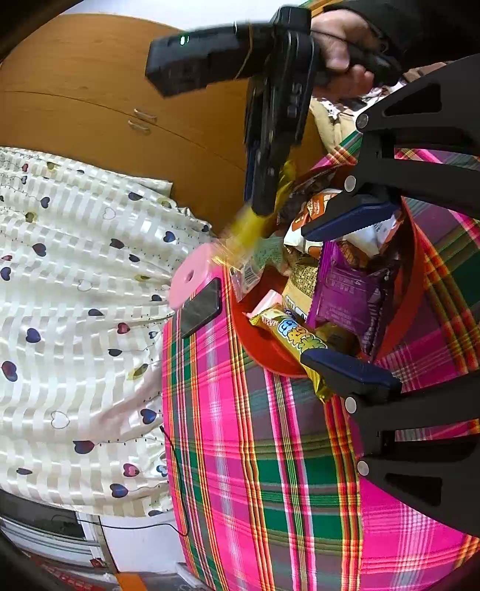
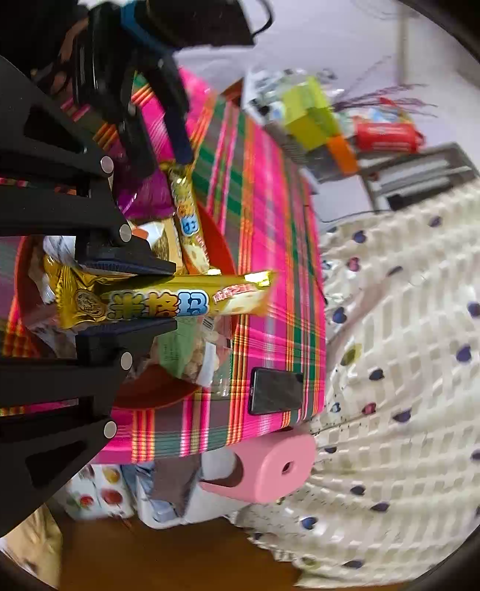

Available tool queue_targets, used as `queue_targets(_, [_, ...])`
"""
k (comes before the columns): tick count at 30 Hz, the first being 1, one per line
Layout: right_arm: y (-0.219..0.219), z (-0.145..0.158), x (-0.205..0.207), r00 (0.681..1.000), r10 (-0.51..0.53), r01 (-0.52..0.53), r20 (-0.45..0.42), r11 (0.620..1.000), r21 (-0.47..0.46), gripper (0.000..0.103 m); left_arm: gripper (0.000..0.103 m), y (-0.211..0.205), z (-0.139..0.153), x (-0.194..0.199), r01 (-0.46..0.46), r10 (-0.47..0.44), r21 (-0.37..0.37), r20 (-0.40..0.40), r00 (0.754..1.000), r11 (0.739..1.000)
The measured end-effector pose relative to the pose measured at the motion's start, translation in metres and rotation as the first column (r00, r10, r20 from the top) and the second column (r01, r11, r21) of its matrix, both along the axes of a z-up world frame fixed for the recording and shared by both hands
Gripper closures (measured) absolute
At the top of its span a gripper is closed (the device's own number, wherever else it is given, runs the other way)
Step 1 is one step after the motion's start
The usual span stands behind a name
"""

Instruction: Organize snacks

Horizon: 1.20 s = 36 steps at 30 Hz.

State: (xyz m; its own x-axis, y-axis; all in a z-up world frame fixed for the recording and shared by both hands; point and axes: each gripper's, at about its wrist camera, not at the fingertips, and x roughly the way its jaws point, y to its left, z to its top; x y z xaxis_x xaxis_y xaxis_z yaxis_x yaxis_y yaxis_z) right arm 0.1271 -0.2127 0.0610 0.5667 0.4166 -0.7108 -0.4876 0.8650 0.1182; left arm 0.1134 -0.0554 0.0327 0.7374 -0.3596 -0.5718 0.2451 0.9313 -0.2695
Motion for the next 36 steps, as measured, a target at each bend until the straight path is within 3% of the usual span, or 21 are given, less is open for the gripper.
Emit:
queue_targets(4, [0.011, -0.002, 0.005, 0.999, 0.038, -0.037, 0.006, 0.998, -0.049, 0.08, 0.042, 0.003, 0.004, -0.005, -0.003, 0.003, -0.002, 0.008, 1.0, 1.0])
queue_targets(10, [-0.005, 0.005, -0.006, 1.0, -0.013, 0.013, 0.017, 1.0, 0.005, 0.073, 0.042, 0.003, 0.007, -0.012, 0.002, -0.002, 0.007, 0.007, 1.0, 1.0])
queue_targets(19, [-0.019, 0.012, -0.054, 0.997, -0.068, 0.067, 0.021, 0.997, 0.042, 0.057, 0.042, -0.01, 0.006, -0.03, 0.005, -0.004, 0.042, -0.025, 1.0, 0.999])
queue_targets(30, [-0.014, 0.01, -0.095, 0.99, -0.139, 0.141, 0.037, 0.989, -0.042, 0.048, 0.042, -0.015, 0.003, -0.055, -0.02, 0.022, 0.042, -0.056, 0.998, 0.999])
queue_targets(36, [-0.013, -0.002, -0.115, 0.986, -0.162, 0.163, 0.032, 0.984, -0.067, 0.046, 0.042, -0.022, -0.001, -0.066, -0.018, 0.024, 0.082, -0.075, 0.997, 0.996])
